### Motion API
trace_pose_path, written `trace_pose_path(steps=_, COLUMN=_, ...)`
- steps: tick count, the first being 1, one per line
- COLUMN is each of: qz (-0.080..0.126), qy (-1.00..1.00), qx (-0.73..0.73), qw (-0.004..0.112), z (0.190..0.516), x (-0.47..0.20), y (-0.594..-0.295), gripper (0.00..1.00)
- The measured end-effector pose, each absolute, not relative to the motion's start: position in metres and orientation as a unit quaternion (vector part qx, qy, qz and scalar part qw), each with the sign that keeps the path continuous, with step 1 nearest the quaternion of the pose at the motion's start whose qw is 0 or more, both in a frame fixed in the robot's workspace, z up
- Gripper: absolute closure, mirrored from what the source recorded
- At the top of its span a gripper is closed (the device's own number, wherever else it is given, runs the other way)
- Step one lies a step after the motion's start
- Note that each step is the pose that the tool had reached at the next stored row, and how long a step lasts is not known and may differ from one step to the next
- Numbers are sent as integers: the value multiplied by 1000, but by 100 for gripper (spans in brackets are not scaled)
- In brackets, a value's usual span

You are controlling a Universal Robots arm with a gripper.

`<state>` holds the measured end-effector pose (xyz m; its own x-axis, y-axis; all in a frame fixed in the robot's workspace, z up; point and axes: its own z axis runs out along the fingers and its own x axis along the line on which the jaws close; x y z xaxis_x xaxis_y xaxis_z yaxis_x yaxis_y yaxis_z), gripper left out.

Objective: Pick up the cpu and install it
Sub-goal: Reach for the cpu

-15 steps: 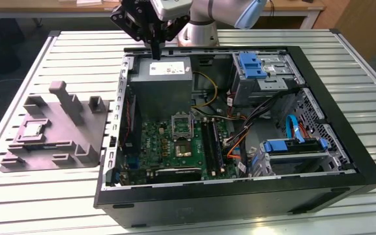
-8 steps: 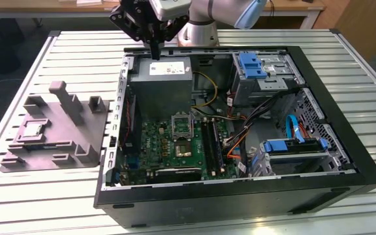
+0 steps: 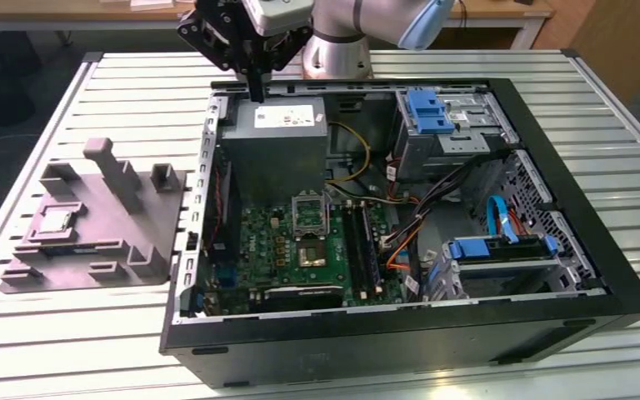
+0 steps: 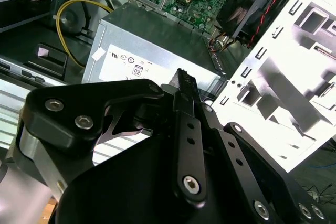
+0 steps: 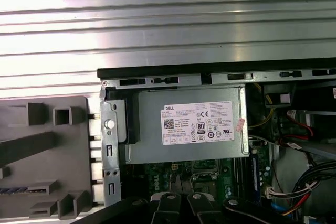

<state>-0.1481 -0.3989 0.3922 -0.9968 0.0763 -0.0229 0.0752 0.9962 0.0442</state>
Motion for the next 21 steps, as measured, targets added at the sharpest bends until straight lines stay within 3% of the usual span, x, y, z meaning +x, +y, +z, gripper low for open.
trace_pose_path(steps=21, qz=22, qy=999, qx=38, qw=12, z=392, x=-157, y=-399, gripper=89)
